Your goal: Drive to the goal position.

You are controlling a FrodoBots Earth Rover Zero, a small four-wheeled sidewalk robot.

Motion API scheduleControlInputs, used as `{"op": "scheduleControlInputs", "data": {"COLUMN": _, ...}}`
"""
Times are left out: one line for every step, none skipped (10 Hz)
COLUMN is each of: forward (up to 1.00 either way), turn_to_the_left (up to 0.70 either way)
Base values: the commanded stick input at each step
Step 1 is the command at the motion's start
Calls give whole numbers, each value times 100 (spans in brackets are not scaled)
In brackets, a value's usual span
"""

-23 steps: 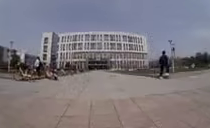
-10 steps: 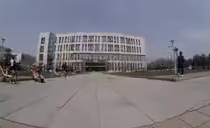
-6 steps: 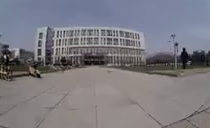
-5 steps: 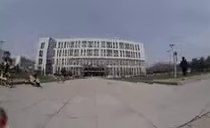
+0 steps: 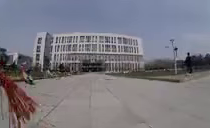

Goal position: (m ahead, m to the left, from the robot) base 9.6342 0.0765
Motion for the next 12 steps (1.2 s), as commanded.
{"op": "scheduleControlInputs", "data": {"forward": 85, "turn_to_the_left": 0}}
{"op": "scheduleControlInputs", "data": {"forward": 85, "turn_to_the_left": 0}}
{"op": "scheduleControlInputs", "data": {"forward": 85, "turn_to_the_left": 0}}
{"op": "scheduleControlInputs", "data": {"forward": 85, "turn_to_the_left": 0}}
{"op": "scheduleControlInputs", "data": {"forward": 85, "turn_to_the_left": 0}}
{"op": "scheduleControlInputs", "data": {"forward": 85, "turn_to_the_left": 0}}
{"op": "scheduleControlInputs", "data": {"forward": 85, "turn_to_the_left": 4}}
{"op": "scheduleControlInputs", "data": {"forward": 85, "turn_to_the_left": 11}}
{"op": "scheduleControlInputs", "data": {"forward": 85, "turn_to_the_left": 8}}
{"op": "scheduleControlInputs", "data": {"forward": 85, "turn_to_the_left": 6}}
{"op": "scheduleControlInputs", "data": {"forward": 85, "turn_to_the_left": 4}}
{"op": "scheduleControlInputs", "data": {"forward": 85, "turn_to_the_left": 1}}
